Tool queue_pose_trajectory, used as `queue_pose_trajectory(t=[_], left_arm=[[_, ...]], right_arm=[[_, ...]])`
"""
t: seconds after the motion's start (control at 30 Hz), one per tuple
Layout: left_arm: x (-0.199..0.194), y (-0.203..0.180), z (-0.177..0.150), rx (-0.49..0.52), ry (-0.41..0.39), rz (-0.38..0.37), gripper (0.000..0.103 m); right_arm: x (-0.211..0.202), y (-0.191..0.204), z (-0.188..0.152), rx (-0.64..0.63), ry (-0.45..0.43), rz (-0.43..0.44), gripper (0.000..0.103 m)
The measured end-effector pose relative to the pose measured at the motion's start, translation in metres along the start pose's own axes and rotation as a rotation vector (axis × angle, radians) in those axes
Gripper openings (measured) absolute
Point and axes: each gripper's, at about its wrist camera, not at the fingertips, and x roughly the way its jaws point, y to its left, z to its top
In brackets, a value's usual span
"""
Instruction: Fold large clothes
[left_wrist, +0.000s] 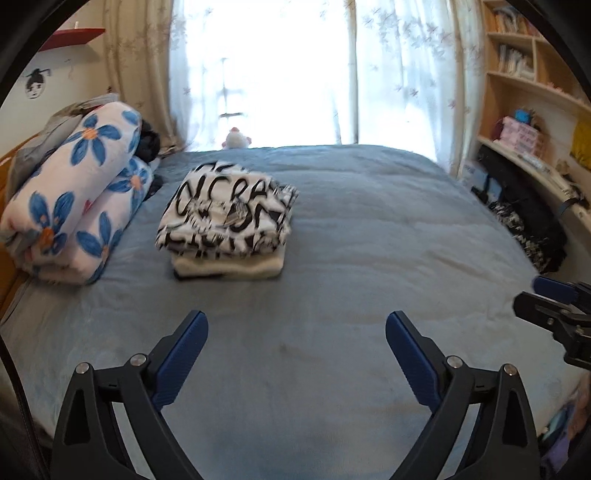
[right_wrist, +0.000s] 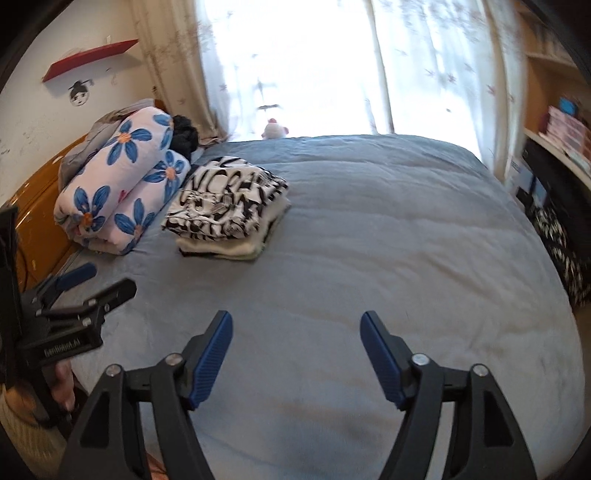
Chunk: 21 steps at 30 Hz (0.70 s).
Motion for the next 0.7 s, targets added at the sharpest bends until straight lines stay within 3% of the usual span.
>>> queue_pose_trajectory(t=[0.1,0.3,0.43,0.57,0.7], left_arm=[[0.005,-0.015,-0.028,-0.011,0.024,0.032,0.096],[0.017,-0.035,-0.067,-0.049,0.078,0.005,0.097],[0.024,-0.044,-0.083,-0.068,0.134,-0.042,0.097],[0.022,-0.053,-0.092,-0.054,0.144,-0.042,0.097],[0.017,-0.059,-0.099,-0.046,0.144,-0.044,0.097]], right_arm=[[0.003,-0.010,-0.027,0.047,-0.012,-0.015,0.085],[0.012,-0.026,-0.070,0.142,-0.028,-0.057,0.103],[0.017,-0.027,-0.093,0.147,-0.014,-0.096,0.103],[0.015,-0.026,-0.106,0.131,-0.011,-0.159,0.103],[0.013,-0.028,-0.114,0.140,-0.001,-0.151,0.103]])
